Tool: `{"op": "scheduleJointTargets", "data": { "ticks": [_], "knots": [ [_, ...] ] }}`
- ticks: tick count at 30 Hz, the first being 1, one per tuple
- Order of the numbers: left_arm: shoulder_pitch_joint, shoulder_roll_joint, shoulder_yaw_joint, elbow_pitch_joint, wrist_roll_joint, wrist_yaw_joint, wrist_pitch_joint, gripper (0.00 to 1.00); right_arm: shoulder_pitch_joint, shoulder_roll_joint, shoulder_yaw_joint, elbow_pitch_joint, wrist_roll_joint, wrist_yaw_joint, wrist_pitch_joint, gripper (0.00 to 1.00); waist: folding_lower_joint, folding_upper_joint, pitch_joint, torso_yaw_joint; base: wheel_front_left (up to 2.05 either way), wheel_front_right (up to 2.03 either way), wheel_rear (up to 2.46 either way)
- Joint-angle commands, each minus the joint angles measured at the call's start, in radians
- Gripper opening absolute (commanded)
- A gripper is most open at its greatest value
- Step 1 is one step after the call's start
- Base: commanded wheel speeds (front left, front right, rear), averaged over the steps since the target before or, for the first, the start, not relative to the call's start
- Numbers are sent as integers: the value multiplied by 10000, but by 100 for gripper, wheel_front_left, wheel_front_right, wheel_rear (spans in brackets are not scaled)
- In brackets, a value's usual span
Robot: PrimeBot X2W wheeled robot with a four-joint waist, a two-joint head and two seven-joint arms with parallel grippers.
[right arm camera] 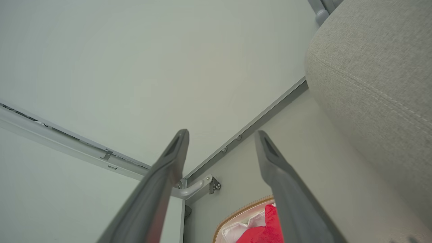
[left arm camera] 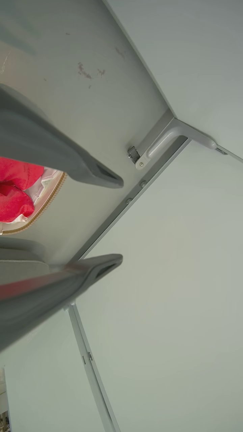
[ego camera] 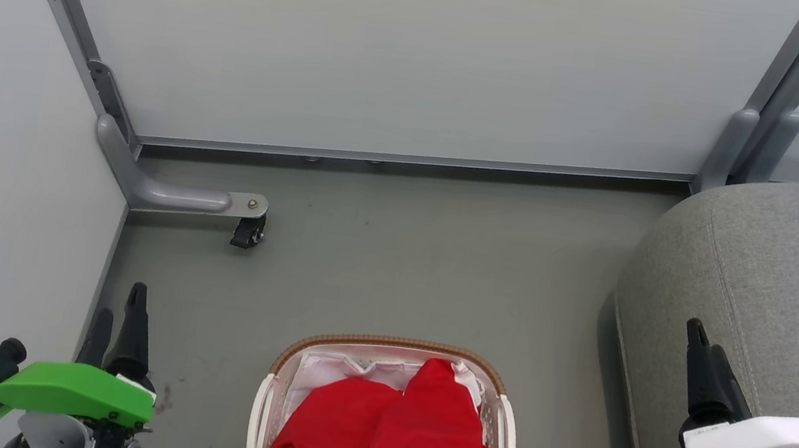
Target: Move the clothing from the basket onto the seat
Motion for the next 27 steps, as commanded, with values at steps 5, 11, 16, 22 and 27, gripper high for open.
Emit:
{"op": "scheduleJointTargets", "data": {
  "ticks": [5,11,16,22,27],
  "knots": [
    [-379,192,-180,-72,1166,123,-286,100,-279,-95,9,-194,-1200,1,-313,100,0,-1,44,29,0,0,0],
    [-481,251,-391,-3,2002,191,-483,100,-350,-145,94,-233,-2034,2,-511,100,0,-1,96,62,0,0,0],
    [-533,317,-533,92,2647,271,-629,100,-394,-165,178,-230,-2673,2,-663,100,0,-1,124,82,0,0,0],
    [-563,388,-751,154,3391,411,-803,100,-370,-206,281,-261,-3512,2,-832,100,0,-1,128,133,0,0,0],
    [-546,452,-901,165,3977,529,-951,100,-286,-200,273,-254,-4173,2,-982,100,0,-1,118,166,0,0,0]
  ]
}}
